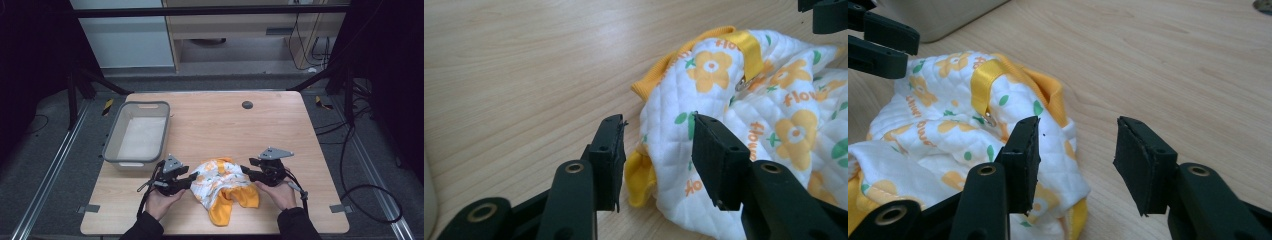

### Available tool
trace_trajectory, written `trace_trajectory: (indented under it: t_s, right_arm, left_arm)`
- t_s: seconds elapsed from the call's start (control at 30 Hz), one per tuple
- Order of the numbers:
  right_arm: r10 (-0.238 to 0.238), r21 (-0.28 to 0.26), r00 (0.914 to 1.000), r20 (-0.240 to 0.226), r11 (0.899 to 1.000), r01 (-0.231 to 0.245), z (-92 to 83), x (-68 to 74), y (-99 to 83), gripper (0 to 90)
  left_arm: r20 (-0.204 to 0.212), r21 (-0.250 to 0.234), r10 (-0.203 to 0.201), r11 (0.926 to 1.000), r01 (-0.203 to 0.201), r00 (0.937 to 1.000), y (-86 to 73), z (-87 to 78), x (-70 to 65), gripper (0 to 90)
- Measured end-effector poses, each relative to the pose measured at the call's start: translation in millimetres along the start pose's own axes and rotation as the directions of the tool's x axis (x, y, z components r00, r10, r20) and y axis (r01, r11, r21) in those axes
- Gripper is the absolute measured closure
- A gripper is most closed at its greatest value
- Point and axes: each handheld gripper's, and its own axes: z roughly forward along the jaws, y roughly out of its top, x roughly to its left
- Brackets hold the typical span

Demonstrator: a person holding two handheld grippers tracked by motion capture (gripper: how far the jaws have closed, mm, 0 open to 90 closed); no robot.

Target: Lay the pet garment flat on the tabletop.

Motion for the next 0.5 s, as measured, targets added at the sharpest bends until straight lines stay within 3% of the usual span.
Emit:
trace_trajectory:
  t_s: [0.23,0.5]
  right_arm:
    - [-0.026,0.037,0.999,-0.036,0.999,0.027,13.1,4.1,-3.7,57.0]
    - [-0.064,0.078,0.9963,-0.057,0.995,0.068,18.7,8.9,-4.7,76.7]
  left_arm:
    - [0.028,0.049,0.011,0.9987,-0.012,0.9995,-2.7,8.9,-2.7,64.1]
    - [0.054,0.075,0.011,0.9971,-0.015,0.9985,-0.5,13.3,0.0,78.8]
